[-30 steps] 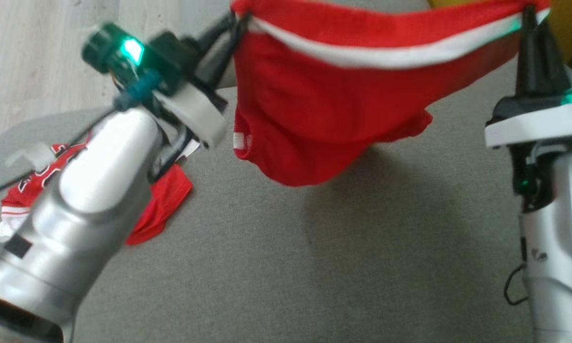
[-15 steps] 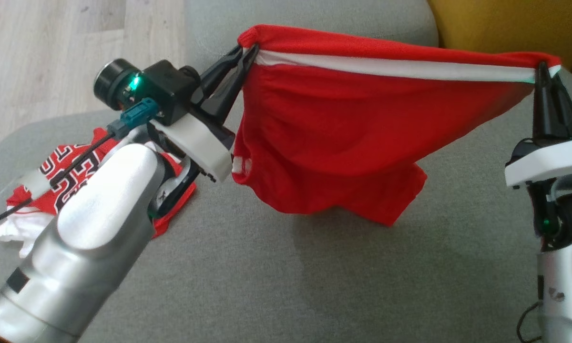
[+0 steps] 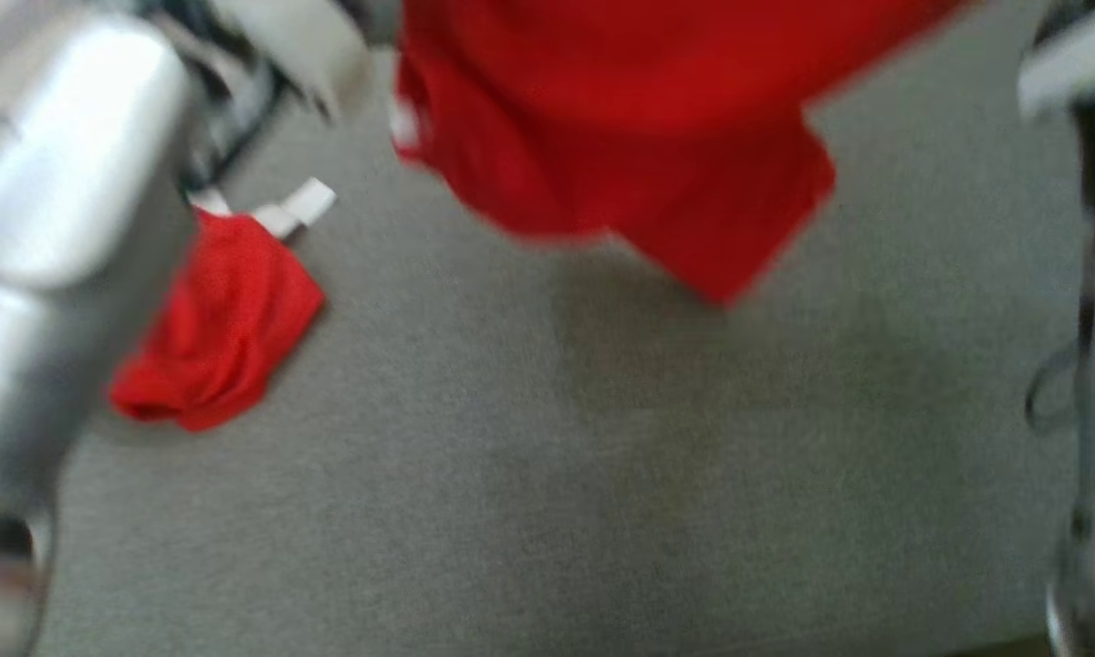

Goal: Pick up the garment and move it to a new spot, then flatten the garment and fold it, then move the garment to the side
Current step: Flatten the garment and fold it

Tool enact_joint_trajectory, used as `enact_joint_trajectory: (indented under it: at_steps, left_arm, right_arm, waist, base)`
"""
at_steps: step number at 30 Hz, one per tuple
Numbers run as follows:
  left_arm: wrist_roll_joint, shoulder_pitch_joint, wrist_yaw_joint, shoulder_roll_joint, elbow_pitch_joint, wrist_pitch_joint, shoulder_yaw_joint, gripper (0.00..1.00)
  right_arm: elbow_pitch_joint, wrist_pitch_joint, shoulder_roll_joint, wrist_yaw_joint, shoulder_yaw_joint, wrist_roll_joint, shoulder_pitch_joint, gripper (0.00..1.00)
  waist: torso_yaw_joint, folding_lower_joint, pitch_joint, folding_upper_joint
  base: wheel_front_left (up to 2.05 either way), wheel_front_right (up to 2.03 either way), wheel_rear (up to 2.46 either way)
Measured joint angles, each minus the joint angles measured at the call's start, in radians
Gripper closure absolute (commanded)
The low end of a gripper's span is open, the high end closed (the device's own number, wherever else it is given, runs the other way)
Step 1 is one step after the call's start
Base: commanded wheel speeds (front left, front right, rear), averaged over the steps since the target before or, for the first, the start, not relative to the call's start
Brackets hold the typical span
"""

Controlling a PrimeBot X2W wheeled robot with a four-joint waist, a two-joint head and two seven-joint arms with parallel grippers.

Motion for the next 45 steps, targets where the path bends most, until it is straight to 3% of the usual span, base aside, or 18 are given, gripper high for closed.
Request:
enact_joint_trajectory:
  at_steps: [5, 10, 16, 22, 28, 32, 35, 37, 40, 45]
  left_arm:
    - [0.037, -0.214, -0.013, -0.009, 0.164, -0.046, 0.009, 1.0]
    - [0.079, -0.396, -0.012, -0.057, 0.305, -0.192, 0.039, 1.0]
    - [0.086, -0.433, -0.004, -0.113, 0.429, -0.298, 0.035, 1.0]
    - [0.066, -0.278, -0.014, -0.168, 0.506, -0.338, -0.056, 1.0]
    - [-0.01, -0.04, -0.022, -0.155, 0.467, -0.343, -0.278, 1.0]
    - [-0.079, 0.049, -0.022, -0.096, 0.396, -0.325, -0.379, 1.0]
    - [-0.112, 0.096, -0.022, -0.065, 0.352, -0.318, -0.421, 1.0]
    - [-0.128, 0.151, -0.022, -0.057, 0.312, -0.313, -0.45, 1.0]
    - [-0.149, 0.211, -0.017, -0.056, 0.275, -0.311, -0.453, 1.0]
    - [-0.163, 0.303, 0.034, -0.046, 0.204, -0.311, -0.463, 1.0]
  right_arm:
    - [0.243, -0.12, 0.011, 0.0, 0.021, -0.002, -0.318, 1.0]
    - [0.428, -0.304, 0.026, 0.0, 0.018, -0.077, -0.546, 1.0]
    - [0.578, -0.371, 0.037, 0.0, 0.023, -0.119, -0.569, 1.0]
    - [0.759, -0.377, 0.009, 0.0, 0.113, -0.134, -0.457, 1.0]
    - [0.911, -0.283, -0.052, 0.0, 0.285, -0.085, -0.323, 1.0]
    - [0.934, -0.193, -0.099, 0.0, 0.403, 0.004, -0.277, 1.0]
    - [0.906, -0.121, -0.126, 0.0, 0.496, 0.092, -0.238, 1.0]
    - [0.854, -0.029, -0.171, 0.0, 0.583, 0.19, -0.186, 1.0]
    - [0.794, 0.072, -0.241, 0.0, 0.702, 0.233, -0.129, 1.0]
    - [0.655, 0.171, -0.327, 0.001, 0.763, 0.408, -0.025, 1.0]
  waist:
    - [-0.032, 0.0002, 0.125, 0.0]
    - [-0.066, 0.0003, 0.227, -0.0001]
    - [-0.085, 0.0001, 0.278, -0.0001]
    - [-0.058, -0.0003, 0.276, -0.0001]
    - [-0.039, -0.0003, 0.237, 0.0]
    - [-0.031, -0.0005, 0.193, 0.0]
    - [-0.027, -0.0005, 0.155, 0.0]
    - [-0.023, -0.0005, 0.113, 0.0]
    - [-0.022, -0.0005, 0.068, 0.0]
    - [-0.023, -0.0006, -0.012, 0.0]
  base:
    - [0.0, 0.0, 0.0]
    - [0.0, 0.0, 0.0]
    - [0.0, 0.0, 0.0]
    - [0.0, 0.0, 0.0]
    - [0.0, 0.0, 0.0]
    - [0.0, 0.0, 0.0]
    - [0.0, 0.0, 0.0]
    - [0.0, 0.0, 0.0]
    - [0.0, 0.0, 0.0]
    - [0.0, 0.0, 0.0]
